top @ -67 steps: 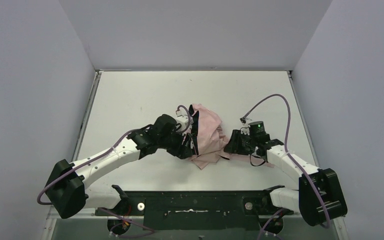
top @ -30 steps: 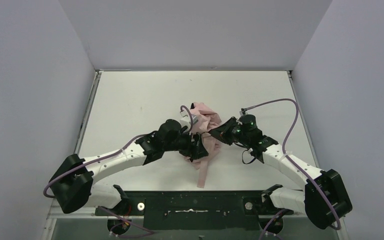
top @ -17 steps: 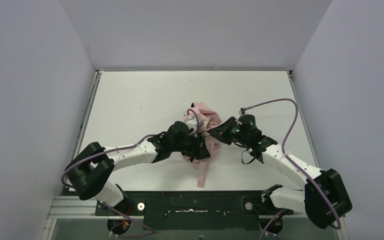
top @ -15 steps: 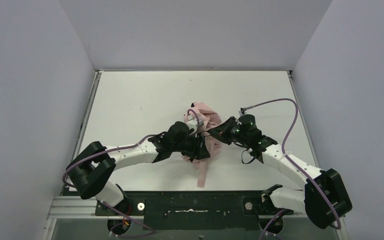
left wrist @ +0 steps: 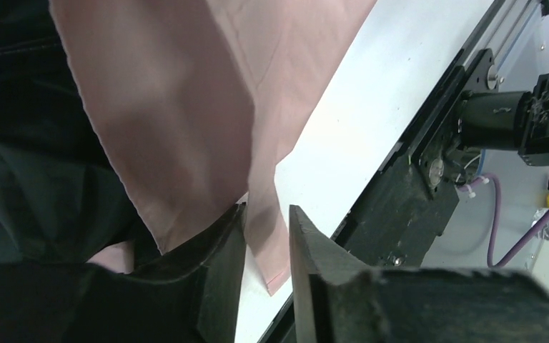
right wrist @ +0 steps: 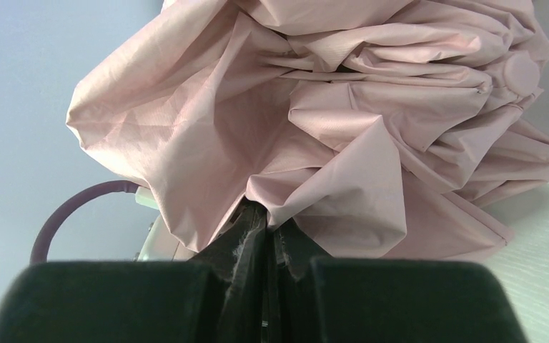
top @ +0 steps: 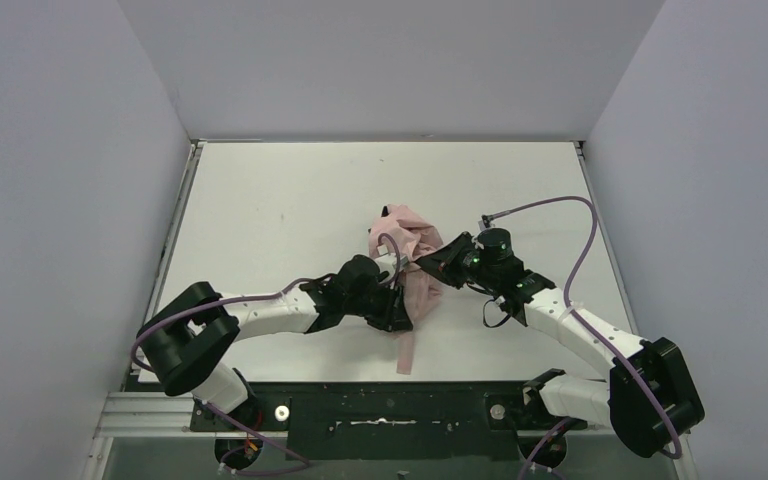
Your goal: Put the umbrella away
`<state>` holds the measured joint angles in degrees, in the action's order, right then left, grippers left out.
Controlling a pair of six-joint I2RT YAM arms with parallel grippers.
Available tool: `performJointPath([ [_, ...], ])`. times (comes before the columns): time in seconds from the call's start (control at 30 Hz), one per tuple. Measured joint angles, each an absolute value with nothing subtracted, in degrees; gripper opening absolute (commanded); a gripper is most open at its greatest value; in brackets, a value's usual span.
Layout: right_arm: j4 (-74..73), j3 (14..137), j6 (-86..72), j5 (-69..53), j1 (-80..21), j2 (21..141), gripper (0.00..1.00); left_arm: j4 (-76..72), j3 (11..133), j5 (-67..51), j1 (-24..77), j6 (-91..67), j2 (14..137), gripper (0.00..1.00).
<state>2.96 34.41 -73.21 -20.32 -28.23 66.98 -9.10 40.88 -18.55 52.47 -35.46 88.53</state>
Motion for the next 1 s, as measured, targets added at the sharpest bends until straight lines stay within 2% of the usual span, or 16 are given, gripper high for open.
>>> performJointPath([
  [0.2,2.96,34.41,-73.19,-20.12,-28.23,66.96,0.0,-8.93,40.62,-18.7,52.53,-35.73,88.53,0.0],
  [0.43,2.87,34.41,-72.93,-19.81,-28.23,66.94,0.0,-8.54,40.75,-18.68,52.53,-35.73,88.51,0.0],
  [0.57,1.28,34.44,-71.44,-19.33,-28.23,65.8,0.18,-6.72,41.19,-19.07,52.53,-35.68,87.18,0.0],
  [0.8,-8.43,37.67,-64.47,-17.06,-28.23,60.2,0.43,2.13,42.22,-20.45,54.17,-35.0,77.67,0.0],
  [0.93,-12.73,39.38,-59.31,-16.71,-28.23,56.62,0.47,10.24,45.87,-20.67,57.36,-33.54,72.93,0.0],
  [1.0,-14.59,39.46,-57.23,-16.73,-28.23,55.31,0.42,13.91,47.83,-20.6,59.4,-32.86,71.5,0.0],
])
